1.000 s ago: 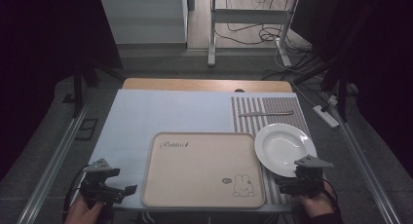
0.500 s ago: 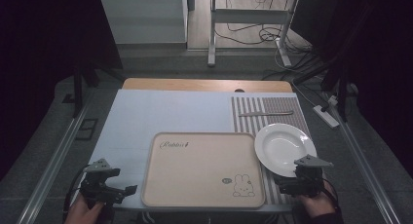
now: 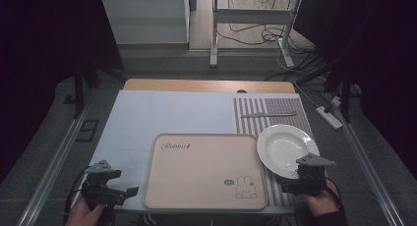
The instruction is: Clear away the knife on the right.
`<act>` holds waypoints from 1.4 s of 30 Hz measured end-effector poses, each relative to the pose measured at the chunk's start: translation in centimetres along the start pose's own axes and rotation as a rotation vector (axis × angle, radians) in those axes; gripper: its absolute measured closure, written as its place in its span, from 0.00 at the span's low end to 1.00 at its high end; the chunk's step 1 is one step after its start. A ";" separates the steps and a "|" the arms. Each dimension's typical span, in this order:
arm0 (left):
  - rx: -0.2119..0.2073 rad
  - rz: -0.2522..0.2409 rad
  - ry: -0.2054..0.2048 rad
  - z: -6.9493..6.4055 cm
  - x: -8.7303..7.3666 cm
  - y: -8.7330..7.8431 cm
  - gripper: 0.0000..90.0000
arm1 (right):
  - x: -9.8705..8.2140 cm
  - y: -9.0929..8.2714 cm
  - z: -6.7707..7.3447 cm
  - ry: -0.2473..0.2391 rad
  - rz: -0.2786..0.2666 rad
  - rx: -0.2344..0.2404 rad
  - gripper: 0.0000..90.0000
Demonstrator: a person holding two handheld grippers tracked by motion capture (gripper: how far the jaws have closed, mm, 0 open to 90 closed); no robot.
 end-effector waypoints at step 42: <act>0.010 0.008 0.002 0.0 0.1 0.1 0.01 | 5.3 3.5 -1.3 -0.023 0.040 0.034 0.00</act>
Point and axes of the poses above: each handheld gripper's, and its own axes: y roughly forward along the jaws, x roughly out of its top, z roughly to its left, the point moved 6 cm from there along y, roughly forward along the jaws, and after that the axes turned 15 degrees about z, right-handed, at the moved point
